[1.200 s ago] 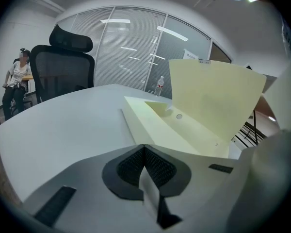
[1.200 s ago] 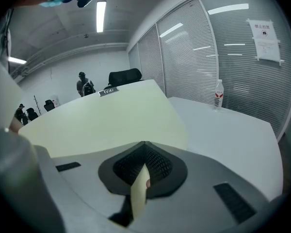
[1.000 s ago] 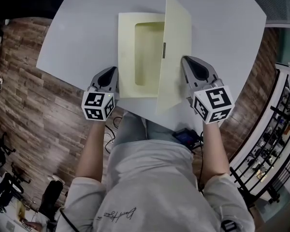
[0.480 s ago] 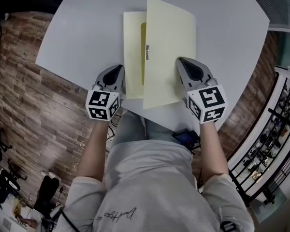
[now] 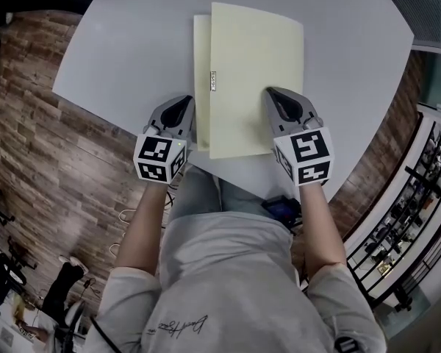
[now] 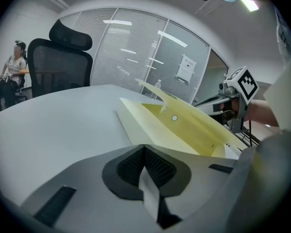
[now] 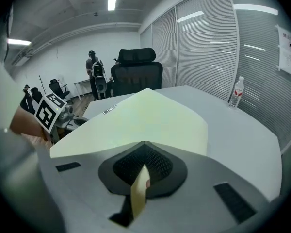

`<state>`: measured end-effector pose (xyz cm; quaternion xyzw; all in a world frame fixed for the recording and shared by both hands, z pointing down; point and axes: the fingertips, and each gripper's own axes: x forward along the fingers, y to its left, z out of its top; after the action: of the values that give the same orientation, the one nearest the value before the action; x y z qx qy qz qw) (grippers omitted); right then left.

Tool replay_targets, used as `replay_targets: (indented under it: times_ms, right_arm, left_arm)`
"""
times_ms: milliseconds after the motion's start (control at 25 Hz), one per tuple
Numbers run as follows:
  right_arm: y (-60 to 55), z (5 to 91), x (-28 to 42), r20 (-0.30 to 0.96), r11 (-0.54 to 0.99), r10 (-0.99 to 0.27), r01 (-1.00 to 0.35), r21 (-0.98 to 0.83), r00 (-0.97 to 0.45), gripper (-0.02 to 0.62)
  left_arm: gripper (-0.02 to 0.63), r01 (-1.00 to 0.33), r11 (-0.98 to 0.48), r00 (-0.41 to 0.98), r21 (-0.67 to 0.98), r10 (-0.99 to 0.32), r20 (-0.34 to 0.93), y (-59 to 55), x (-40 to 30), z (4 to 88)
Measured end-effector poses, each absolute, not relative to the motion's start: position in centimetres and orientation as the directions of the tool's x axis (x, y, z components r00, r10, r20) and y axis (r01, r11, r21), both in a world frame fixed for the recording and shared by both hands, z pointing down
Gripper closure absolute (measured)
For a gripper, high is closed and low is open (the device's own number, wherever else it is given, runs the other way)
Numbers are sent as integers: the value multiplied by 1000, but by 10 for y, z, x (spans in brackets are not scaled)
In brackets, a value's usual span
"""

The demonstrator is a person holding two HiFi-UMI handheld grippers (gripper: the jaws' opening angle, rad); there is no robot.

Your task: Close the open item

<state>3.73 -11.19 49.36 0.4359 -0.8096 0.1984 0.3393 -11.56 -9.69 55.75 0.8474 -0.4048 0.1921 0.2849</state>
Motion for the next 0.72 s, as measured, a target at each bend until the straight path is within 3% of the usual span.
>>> replay_targets:
  times_ms: [720]
  right_arm:
    - [-112,513,15,780,577,-515,-816,9,-355,583]
  left_arm:
    - [597,-795,-505,601,336,-582,547,-99,-116,557]
